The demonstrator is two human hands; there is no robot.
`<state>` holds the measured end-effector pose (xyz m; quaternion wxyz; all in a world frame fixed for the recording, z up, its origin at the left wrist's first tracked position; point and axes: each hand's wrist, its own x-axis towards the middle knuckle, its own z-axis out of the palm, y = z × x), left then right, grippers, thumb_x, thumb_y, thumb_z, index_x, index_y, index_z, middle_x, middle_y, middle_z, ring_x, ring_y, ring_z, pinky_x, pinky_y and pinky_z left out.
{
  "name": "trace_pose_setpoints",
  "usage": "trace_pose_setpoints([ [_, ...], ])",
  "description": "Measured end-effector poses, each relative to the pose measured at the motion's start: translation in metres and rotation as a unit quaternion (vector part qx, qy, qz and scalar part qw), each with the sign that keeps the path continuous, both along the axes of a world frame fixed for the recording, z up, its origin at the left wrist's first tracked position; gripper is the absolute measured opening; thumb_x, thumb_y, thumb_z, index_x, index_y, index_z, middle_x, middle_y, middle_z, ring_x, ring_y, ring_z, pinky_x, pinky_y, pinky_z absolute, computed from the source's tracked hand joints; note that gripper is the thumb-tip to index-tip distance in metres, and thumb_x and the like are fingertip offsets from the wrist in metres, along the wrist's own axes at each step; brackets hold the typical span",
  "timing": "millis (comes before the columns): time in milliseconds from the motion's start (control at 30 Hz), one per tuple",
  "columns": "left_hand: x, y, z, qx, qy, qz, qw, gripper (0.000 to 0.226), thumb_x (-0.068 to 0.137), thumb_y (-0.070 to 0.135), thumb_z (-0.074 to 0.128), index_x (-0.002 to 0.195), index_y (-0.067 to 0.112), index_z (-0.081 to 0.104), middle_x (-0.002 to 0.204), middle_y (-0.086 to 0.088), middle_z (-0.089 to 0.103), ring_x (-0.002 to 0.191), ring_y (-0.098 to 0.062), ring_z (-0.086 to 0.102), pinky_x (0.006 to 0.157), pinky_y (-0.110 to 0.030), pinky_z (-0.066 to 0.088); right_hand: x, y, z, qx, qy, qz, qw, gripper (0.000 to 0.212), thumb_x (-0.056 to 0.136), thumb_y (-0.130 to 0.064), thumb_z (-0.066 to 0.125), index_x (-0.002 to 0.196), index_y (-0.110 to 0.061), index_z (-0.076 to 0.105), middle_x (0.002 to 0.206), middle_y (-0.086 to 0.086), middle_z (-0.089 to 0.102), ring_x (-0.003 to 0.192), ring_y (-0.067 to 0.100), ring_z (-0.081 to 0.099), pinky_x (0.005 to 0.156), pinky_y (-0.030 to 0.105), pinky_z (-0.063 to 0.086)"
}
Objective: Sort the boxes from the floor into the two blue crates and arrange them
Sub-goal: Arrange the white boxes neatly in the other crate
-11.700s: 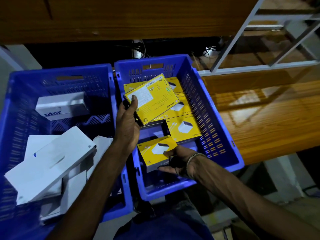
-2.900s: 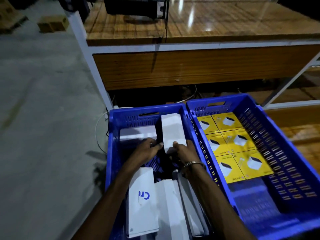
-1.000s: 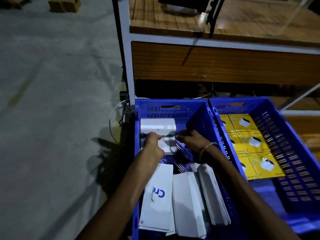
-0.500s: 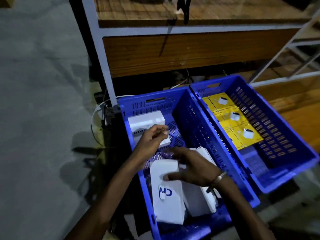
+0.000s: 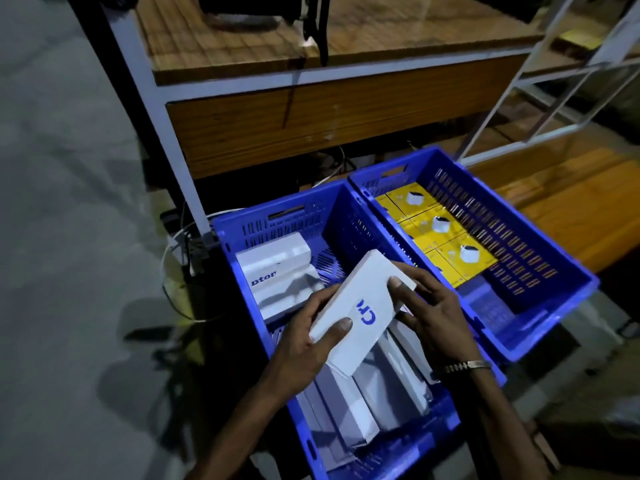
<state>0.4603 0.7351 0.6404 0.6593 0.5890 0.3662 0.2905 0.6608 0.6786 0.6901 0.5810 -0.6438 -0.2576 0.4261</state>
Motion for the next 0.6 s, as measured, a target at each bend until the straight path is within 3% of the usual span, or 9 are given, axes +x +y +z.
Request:
trace_pose_setpoints([
  [100, 0.002, -0.001, 0.002, 0.204, 0.049, 0.052, 0.976, 0.054, 0.098, 0.031, 0.071, 0.148, 0.035, 0.053, 0.143, 0.018, 0.059, 0.133, -0.005, 0.057, 0.107, -0.035, 0.052, 0.000, 0.002, 0.003, -0.021, 0.044, 0.019, 0.999, 0.035, 0.087, -0.034, 0.074, 0.120, -0.024, 0.072, 0.120, 0.009, 0.071, 0.115, 0.024, 0.068, 0.092, 0.053, 0.059],
  [167, -0.001, 0.003, 0.003, 0.399, 0.115, 0.078, 0.906, 0.057, 0.096, 0.015, 0.073, 0.148, 0.030, 0.056, 0.146, 0.014, 0.057, 0.135, -0.011, 0.055, 0.106, -0.036, 0.050, 0.000, 0.004, 0.006, -0.025, 0.124, 0.020, 0.992, 0.048, 0.084, -0.045, 0.072, 0.126, -0.022, 0.068, 0.127, 0.007, 0.069, 0.123, 0.026, 0.065, 0.095, 0.064, 0.054],
  [233, -0.005, 0.011, 0.004, 0.512, 0.147, 0.085, 0.842, 0.065, 0.085, -0.005, 0.064, 0.143, 0.026, 0.063, 0.146, 0.006, 0.058, 0.133, -0.022, 0.056, 0.105, -0.044, 0.047, -0.003, 0.006, 0.010, -0.011, 0.193, 0.033, 0.981, 0.053, 0.090, -0.046, 0.068, 0.136, -0.021, 0.063, 0.133, 0.004, 0.067, 0.124, 0.027, 0.065, 0.097, 0.064, 0.053],
  [333, -0.012, 0.014, 0.003, 0.567, 0.151, 0.096, 0.804, 0.062, 0.084, -0.009, 0.052, 0.135, 0.022, 0.070, 0.145, 0.001, 0.061, 0.130, -0.026, 0.059, 0.105, -0.048, 0.045, -0.007, 0.014, 0.009, -0.018, 0.193, 0.031, 0.981, 0.050, 0.087, -0.029, 0.072, 0.135, -0.021, 0.062, 0.114, 0.001, 0.074, 0.104, 0.019, 0.071, 0.096, 0.057, 0.056],
  [433, -0.017, 0.011, -0.001, 0.604, 0.159, 0.082, 0.776, 0.055, 0.090, -0.008, 0.052, 0.132, 0.020, 0.072, 0.145, -0.001, 0.062, 0.129, -0.027, 0.061, 0.105, -0.051, 0.045, -0.006, 0.017, 0.006, -0.050, 0.195, 0.055, 0.978, 0.042, 0.088, -0.026, 0.073, 0.129, -0.023, 0.067, 0.116, 0.002, 0.074, 0.108, 0.021, 0.069, 0.093, 0.051, 0.059],
  [533, -0.015, 0.005, -0.002, 0.617, 0.178, 0.075, 0.763, 0.043, 0.097, 0.000, 0.054, 0.131, 0.019, 0.072, 0.146, -0.001, 0.062, 0.130, -0.026, 0.061, 0.104, -0.048, 0.046, -0.004, 0.021, 0.003, -0.075, 0.165, 0.079, 0.980, 0.030, 0.091, -0.022, 0.073, 0.120, -0.024, 0.072, 0.104, 0.000, 0.076, 0.095, 0.019, 0.071, 0.084, 0.043, 0.061],
  [600, -0.012, -0.002, 0.000, 0.606, 0.166, 0.076, 0.774, 0.032, 0.097, 0.013, 0.067, 0.128, 0.019, 0.074, 0.139, 0.002, 0.066, 0.125, -0.023, 0.065, 0.099, -0.043, 0.050, -0.003, 0.027, 0.000, -0.086, 0.151, 0.052, 0.983, 0.032, 0.088, -0.016, 0.075, 0.119, -0.022, 0.071, 0.096, 0.002, 0.076, 0.085, 0.020, 0.069, 0.080, 0.041, 0.059],
])
